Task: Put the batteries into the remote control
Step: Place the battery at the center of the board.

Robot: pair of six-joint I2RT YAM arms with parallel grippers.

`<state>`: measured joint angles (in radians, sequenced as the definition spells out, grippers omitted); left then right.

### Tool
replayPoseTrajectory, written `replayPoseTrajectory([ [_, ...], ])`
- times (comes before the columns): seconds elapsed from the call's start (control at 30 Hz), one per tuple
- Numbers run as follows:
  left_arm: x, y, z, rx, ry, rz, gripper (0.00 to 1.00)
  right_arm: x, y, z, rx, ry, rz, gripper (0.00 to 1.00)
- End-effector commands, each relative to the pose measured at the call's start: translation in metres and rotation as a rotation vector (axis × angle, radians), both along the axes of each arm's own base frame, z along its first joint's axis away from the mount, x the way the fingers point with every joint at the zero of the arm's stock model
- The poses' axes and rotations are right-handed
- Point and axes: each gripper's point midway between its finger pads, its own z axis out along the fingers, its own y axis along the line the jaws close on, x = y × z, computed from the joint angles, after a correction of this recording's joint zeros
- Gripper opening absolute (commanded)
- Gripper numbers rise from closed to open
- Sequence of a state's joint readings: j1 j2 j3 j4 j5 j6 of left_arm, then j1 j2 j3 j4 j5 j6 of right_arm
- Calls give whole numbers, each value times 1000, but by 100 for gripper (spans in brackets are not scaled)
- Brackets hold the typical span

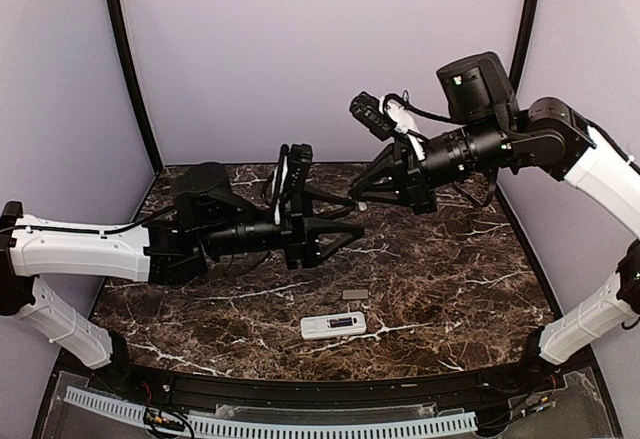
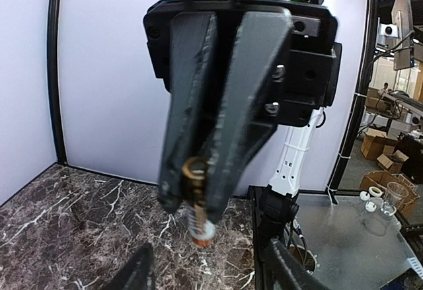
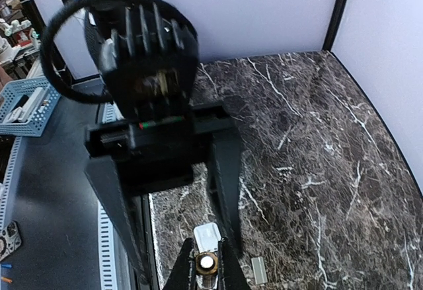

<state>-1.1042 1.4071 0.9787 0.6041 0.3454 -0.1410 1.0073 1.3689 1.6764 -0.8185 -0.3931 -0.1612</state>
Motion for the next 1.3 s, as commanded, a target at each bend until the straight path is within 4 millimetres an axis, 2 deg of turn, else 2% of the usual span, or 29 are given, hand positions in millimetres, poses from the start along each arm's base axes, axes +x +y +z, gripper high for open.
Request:
replayPoseTrajectory([
  [0.0,-2,27,12,-12,-64,70,60,34,-16,-46,-196,-16,-181,0],
  [0.07,7,39,5,22,-59,149,63,63,-32,-82,-331,33,-333,0],
  [0.1,16,44,-5,73,-35,205,64,75,-42,-102,-393,82,-400,0],
  [0.13,22,45,-12,102,-12,235,64,83,-52,-123,-455,131,-452,0],
  [0.2,36,53,-37,201,46,315,67,91,-71,-165,-569,222,-540,0],
  [0.3,47,65,-58,248,81,377,71,93,-92,-222,-713,328,-643,0],
  [0.4,52,77,-69,274,86,435,78,86,-100,-271,-813,429,-692,0],
  [0.5,57,87,-78,298,79,474,79,81,-107,-314,-910,489,-721,0],
  [0.73,58,96,-74,315,45,493,80,79,-112,-353,-978,566,-768,2],
  [0.93,61,100,-73,322,25,512,80,74,-116,-379,-1001,631,-780,10],
  [1.03,61,100,-72,322,21,515,80,71,-119,-386,-1015,649,-787,16],
  [1.13,61,100,-71,322,17,513,80,69,-120,-390,-1015,662,-795,28],
  [1.27,62,100,-71,322,14,512,80,66,-123,-389,-1007,677,-810,34],
])
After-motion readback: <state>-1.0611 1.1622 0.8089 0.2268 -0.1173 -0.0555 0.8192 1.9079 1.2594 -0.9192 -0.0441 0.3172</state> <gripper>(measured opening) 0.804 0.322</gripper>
